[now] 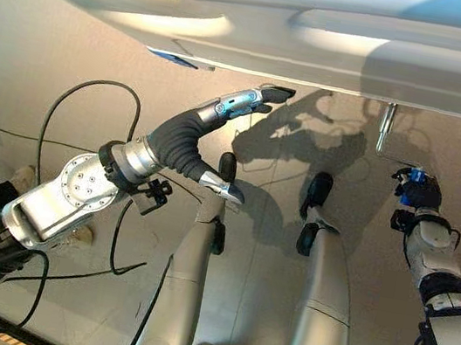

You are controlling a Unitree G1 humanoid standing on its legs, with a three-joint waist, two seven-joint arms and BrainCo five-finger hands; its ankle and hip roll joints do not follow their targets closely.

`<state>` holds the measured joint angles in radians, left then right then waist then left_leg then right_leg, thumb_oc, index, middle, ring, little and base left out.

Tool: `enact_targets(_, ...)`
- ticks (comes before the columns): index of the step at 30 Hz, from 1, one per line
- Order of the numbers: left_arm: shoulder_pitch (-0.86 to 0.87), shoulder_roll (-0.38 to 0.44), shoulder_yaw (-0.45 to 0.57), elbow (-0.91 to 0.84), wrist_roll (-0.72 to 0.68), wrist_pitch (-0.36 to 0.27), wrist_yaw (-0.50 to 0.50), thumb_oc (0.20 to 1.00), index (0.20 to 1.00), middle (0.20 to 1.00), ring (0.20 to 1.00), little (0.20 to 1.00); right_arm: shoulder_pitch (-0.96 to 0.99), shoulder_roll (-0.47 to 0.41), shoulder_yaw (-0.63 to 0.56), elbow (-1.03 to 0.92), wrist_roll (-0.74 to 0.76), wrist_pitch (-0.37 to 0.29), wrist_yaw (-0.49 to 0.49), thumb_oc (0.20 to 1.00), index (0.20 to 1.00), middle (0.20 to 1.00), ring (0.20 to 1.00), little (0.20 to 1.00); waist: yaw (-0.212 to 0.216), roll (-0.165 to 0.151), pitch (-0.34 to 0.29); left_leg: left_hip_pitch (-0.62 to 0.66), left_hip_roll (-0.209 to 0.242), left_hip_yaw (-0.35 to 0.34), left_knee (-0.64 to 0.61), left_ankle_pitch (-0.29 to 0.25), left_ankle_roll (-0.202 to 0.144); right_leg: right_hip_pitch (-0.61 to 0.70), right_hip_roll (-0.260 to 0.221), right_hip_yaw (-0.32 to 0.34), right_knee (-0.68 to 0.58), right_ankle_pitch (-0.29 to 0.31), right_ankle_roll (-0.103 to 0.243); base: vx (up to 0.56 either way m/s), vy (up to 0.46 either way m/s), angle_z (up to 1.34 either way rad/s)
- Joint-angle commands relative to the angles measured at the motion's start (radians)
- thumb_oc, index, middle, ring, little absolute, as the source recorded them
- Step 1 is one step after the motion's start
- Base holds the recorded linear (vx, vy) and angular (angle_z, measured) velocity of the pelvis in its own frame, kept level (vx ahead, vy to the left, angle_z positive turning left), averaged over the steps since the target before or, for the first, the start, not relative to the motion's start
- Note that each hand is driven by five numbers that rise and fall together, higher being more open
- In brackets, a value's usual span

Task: Raise the hospital bed

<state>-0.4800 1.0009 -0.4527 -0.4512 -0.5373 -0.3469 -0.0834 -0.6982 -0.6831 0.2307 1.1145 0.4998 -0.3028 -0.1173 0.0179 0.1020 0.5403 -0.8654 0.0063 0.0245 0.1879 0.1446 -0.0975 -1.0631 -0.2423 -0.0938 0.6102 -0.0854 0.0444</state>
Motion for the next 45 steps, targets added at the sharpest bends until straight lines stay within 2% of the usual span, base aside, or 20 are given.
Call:
enact_targets(1,-0.012,-0.095,0.013,-0.027,-0.028,-0.035,0.022,1.000,1.000,1.000,1.000,1.000,-0.060,-0.224,0.042,0.143,-0.074,0.088,-0.064,0.200,0.200,0.200,0.200,0.200,-0.025,0.110,-0.020,-0.017,0.054,-0.020,0.062,-0.054,-0.034,0.000,0.075,-0.040,0.058,-0.053,0.051,0.00,0.000,0.00)
enact_targets(10,-0.068,-0.161,0.007,-0.009,-0.040,-0.027,0.044,1.000,1.000,1.000,1.000,1.000,-0.220,-0.038,0.209,0.239,-0.230,0.167,-0.020,0.200,0.200,0.200,0.200,0.200,0.019,0.119,-0.020,-0.118,0.037,-0.036,0.133,-0.075,-0.017,-0.068,0.070,-0.039,0.090,-0.049,0.048,0.01,0.020,0.00)
enact_targets(14,-0.069,-0.178,0.015,-0.002,-0.032,-0.024,0.054,1.000,1.000,1.000,1.000,1.000,-0.263,0.009,0.262,0.240,-0.294,0.183,-0.007,0.200,0.200,0.200,0.200,0.200,0.027,0.118,-0.020,-0.143,0.036,-0.035,0.161,-0.087,-0.012,-0.082,0.069,-0.040,0.098,-0.048,0.047,0.01,0.044,-0.01)
enact_targets(16,-0.064,-0.213,0.035,-0.001,-0.024,-0.013,0.070,1.000,1.000,1.000,1.000,1.000,-0.309,0.096,0.324,0.241,-0.376,0.210,0.016,0.200,0.200,0.200,0.200,0.200,0.037,0.118,-0.020,-0.180,0.031,-0.039,0.196,-0.101,-0.005,-0.102,0.073,-0.039,0.101,-0.046,0.044,0.02,0.088,-0.07)
enact_targets(27,-0.019,-0.239,0.104,-0.014,-0.007,-0.008,0.124,1.000,1.000,1.000,1.000,1.000,-0.396,0.325,0.461,0.213,-0.584,0.243,0.031,0.200,0.200,0.200,0.200,0.200,0.067,0.124,-0.020,-0.272,0.019,-0.055,0.271,-0.132,0.009,-0.144,0.071,-0.046,0.105,-0.043,0.045,0.02,0.063,-0.06)
enact_targets(30,-0.003,-0.233,0.124,-0.020,-0.010,-0.008,0.132,1.000,1.000,1.000,1.000,1.000,-0.406,0.363,0.478,0.187,-0.598,0.243,0.037,0.200,0.200,0.200,0.200,0.200,0.075,0.124,-0.020,-0.295,0.015,-0.062,0.285,-0.139,0.010,-0.157,0.069,-0.051,0.110,-0.048,0.046,0.04,0.046,0.01)
enact_targets(31,0.004,-0.234,0.118,-0.019,-0.010,-0.007,0.132,1.000,1.000,1.000,1.000,1.000,-0.396,0.365,0.478,0.189,-0.597,0.243,0.038,0.200,0.200,0.200,0.200,0.200,0.073,0.123,-0.020,-0.271,0.011,-0.065,0.296,-0.170,0.005,-0.135,0.068,-0.043,0.123,-0.077,0.055,0.04,0.081,0.02)
enact_targets(32,-0.001,-0.232,0.133,-0.018,-0.009,-0.009,0.142,1.000,1.000,1.000,1.000,1.000,-0.419,0.397,0.491,0.171,-0.608,0.242,0.033,0.200,0.200,0.200,0.200,0.200,0.078,0.123,-0.020,-0.314,0.012,-0.065,0.301,-0.144,0.011,-0.167,0.068,-0.051,0.115,-0.048,0.046,0.02,0.059,0.00)
enact_targets(34,0.000,-0.229,0.145,-0.019,-0.006,-0.013,0.153,1.000,1.000,1.000,1.000,1.000,-0.431,0.423,0.512,0.152,-0.623,0.237,0.039,0.200,0.200,0.200,0.200,0.200,0.085,0.123,-0.020,-0.331,0.010,-0.067,0.312,-0.149,0.013,-0.178,0.066,-0.057,0.122,-0.050,0.047,0.02,0.061,-0.04)
enact_targets(35,0.006,-0.231,0.140,-0.018,-0.007,-0.015,0.158,1.000,1.000,1.000,1.000,1.000,-0.425,0.439,0.523,0.135,-0.635,0.234,0.037,0.200,0.200,0.200,0.200,0.200,0.088,0.121,-0.020,-0.314,0.005,-0.073,0.329,-0.181,0.011,-0.159,0.065,-0.051,0.135,-0.078,0.056,0.02,0.047,-0.03)
enact_targets(36,0.003,-0.227,0.151,-0.020,-0.006,-0.018,0.161,1.000,1.000,1.000,1.000,1.000,-0.434,0.446,0.539,0.112,-0.645,0.229,0.036,0.200,0.200,0.200,0.200,0.200,0.092,0.122,-0.020,-0.346,0.007,-0.072,0.326,-0.153,0.016,-0.184,0.065,-0.061,0.125,-0.051,0.048,0.07,0.027,0.02)
enact_targets(37,0.010,-0.229,0.145,-0.019,-0.007,-0.017,0.161,1.000,1.000,1.000,1.000,1.000,-0.424,0.448,0.538,0.113,-0.645,0.229,0.037,0.200,0.200,0.200,0.200,0.200,0.090,0.121,-0.020,-0.322,0.004,-0.075,0.336,-0.184,0.012,-0.162,0.064,-0.052,0.137,-0.079,0.056,-0.03,0.030,0.01)
enact_targets(38,0.006,-0.226,0.151,-0.023,-0.008,-0.025,0.164,1.000,1.000,1.000,1.000,1.000,-0.437,0.466,0.548,0.073,-0.644,0.217,0.036,0.200,0.200,0.200,0.200,0.200,0.096,0.122,-0.020,-0.361,0.001,-0.076,0.341,-0.155,0.018,-0.191,0.062,-0.064,0.131,-0.053,0.048,0.07,0.004,0.00)
enact_targets(39,0.012,-0.228,0.145,-0.022,-0.009,-0.024,0.163,1.000,1.000,1.000,1.000,1.000,-0.427,0.468,0.547,0.075,-0.643,0.217,0.037,0.200,0.200,0.200,0.200,0.200,0.094,0.120,-0.020,-0.337,-0.002,-0.079,0.351,-0.186,0.014,-0.169,0.062,-0.055,0.142,-0.081,0.057,-0.04,0.041,-0.06)
enact_targets(40,0.007,-0.224,0.149,-0.025,-0.012,-0.030,0.168,1.000,1.000,1.000,1.000,1.000,-0.439,0.484,0.563,0.026,-0.643,0.198,0.041,0.200,0.200,0.200,0.200,0.200,0.101,0.123,-0.020,-0.366,-0.001,-0.076,0.347,-0.157,0.018,-0.196,0.060,-0.064,0.135,-0.054,0.047,0.06,0.042,-0.06)
enact_targets(41,0.014,-0.226,0.140,-0.024,-0.014,-0.035,0.171,1.000,1.000,1.000,1.000,1.000,-0.429,0.496,0.566,-0.004,-0.637,0.188,0.037,0.200,0.200,0.200,0.200,0.200,0.101,0.122,-0.020,-0.344,-0.005,-0.078,0.359,-0.188,0.015,-0.176,0.058,-0.057,0.149,-0.082,0.056,0.01,0.057,-0.07)
enact_targets(42,0.012,-0.226,0.139,-0.023,-0.019,-0.039,0.170,1.000,1.000,1.000,1.000,1.000,-0.423,0.502,0.568,-0.033,-0.622,0.176,0.040,0.200,0.200,0.200,0.200,0.200,0.103,0.122,-0.020,-0.344,-0.006,-0.077,0.362,-0.189,0.016,-0.177,0.057,-0.056,0.153,-0.082,0.056,0.00,0.040,-0.04)
enact_targets(43,0.005,-0.222,0.139,-0.022,-0.020,-0.044,0.171,1.000,1.000,1.000,1.000,1.000,-0.425,0.501,0.572,-0.073,-0.608,0.165,0.036,0.200,0.200,0.200,0.200,0.200,0.105,0.122,-0.020,-0.367,-0.004,-0.074,0.353,-0.158,0.021,-0.197,0.058,-0.064,0.140,-0.053,0.046,0.00,0.033,-0.04)
enact_targets(44,0.010,-0.221,0.129,-0.022,-0.023,-0.047,0.169,1.000,1.000,1.000,1.000,1.000,-0.410,0.509,0.575,-0.103,-0.594,0.151,0.037,0.200,0.200,0.200,0.200,0.200,0.104,0.120,-0.020,-0.343,-0.008,-0.076,0.364,-0.189,0.017,-0.173,0.057,-0.054,0.150,-0.080,0.055,0.00,0.000,0.00)
enact_targets(45,0.009,-0.215,0.122,-0.022,-0.024,-0.054,0.173,1.000,1.000,1.000,1.000,1.000,-0.401,0.508,0.582,-0.156,-0.581,0.133,0.036,0.200,0.200,0.200,0.200,0.200,0.103,0.118,-0.020,-0.342,-0.009,-0.075,0.366,-0.188,0.017,-0.170,0.056,-0.054,0.147,-0.078,0.055,0.05,0.028,-0.02)
